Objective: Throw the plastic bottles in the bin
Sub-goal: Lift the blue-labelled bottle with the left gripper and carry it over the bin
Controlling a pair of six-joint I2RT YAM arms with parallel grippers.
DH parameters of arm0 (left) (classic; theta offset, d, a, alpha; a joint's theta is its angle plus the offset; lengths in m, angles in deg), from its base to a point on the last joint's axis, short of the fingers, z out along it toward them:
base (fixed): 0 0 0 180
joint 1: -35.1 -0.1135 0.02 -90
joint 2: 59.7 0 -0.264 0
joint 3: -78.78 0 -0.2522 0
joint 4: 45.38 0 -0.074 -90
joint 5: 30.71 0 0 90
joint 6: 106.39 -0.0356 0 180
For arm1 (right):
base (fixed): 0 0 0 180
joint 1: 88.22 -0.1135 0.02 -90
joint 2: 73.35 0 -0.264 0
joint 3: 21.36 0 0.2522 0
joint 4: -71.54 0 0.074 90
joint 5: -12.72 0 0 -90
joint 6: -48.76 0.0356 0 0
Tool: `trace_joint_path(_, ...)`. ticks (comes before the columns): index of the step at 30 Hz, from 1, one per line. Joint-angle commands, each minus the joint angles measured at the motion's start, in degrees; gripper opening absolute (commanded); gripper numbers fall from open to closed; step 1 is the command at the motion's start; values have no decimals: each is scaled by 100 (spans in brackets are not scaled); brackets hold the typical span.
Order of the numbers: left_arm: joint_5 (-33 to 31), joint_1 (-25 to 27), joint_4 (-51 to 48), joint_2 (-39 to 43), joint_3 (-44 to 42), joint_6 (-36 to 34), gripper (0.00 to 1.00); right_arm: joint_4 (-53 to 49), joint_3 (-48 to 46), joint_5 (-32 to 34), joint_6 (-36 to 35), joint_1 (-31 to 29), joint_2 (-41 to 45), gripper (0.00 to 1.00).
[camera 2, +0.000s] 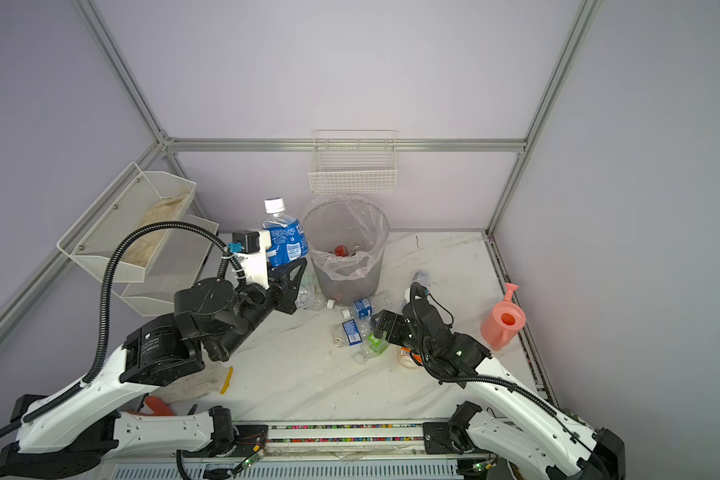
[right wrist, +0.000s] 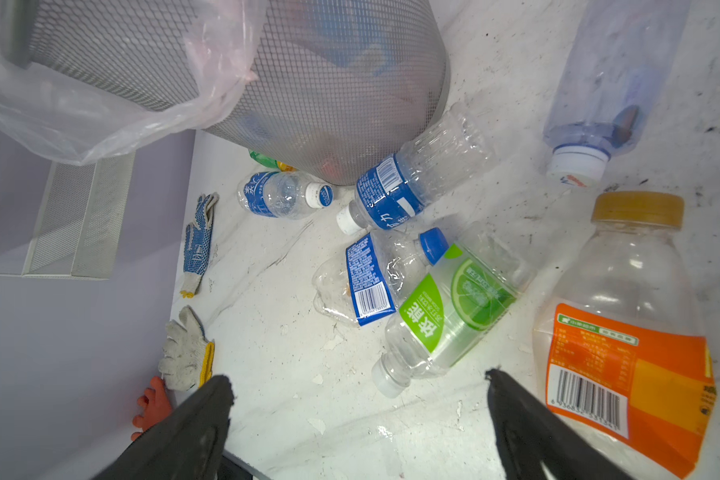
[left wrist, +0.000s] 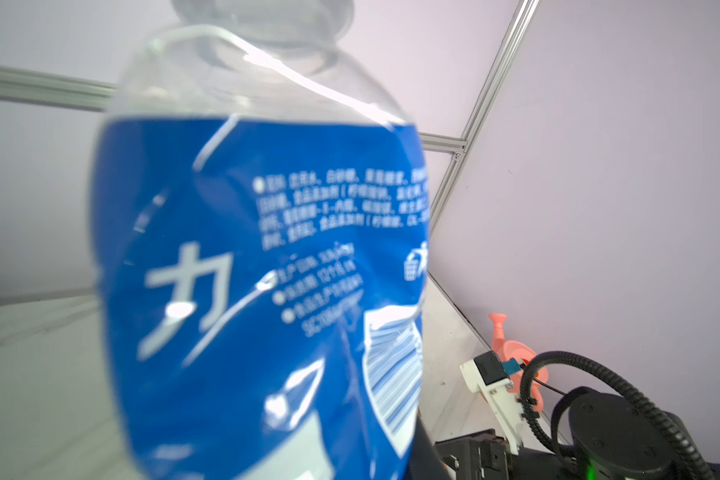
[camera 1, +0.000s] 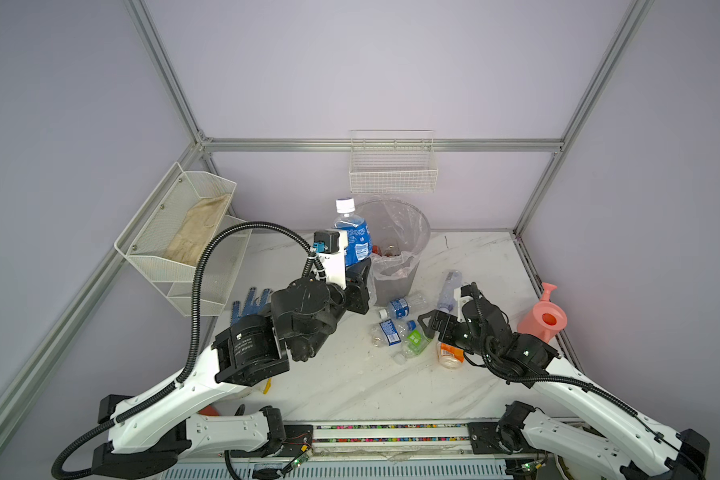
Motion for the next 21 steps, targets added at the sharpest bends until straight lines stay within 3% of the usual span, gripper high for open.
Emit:
trace_joint_path(1,-185,-62,319,-144,719,-707,19,-241,13,119,105,3,160,97)
trace_joint_path(14,325,-573,419,-943,1687,-1193,19,-778,-356,276,439,3,1096,98)
trace_joint_path(21,671,-827,323,-1490,2412,-1223,19,-815,-173,269,316,3,858,97)
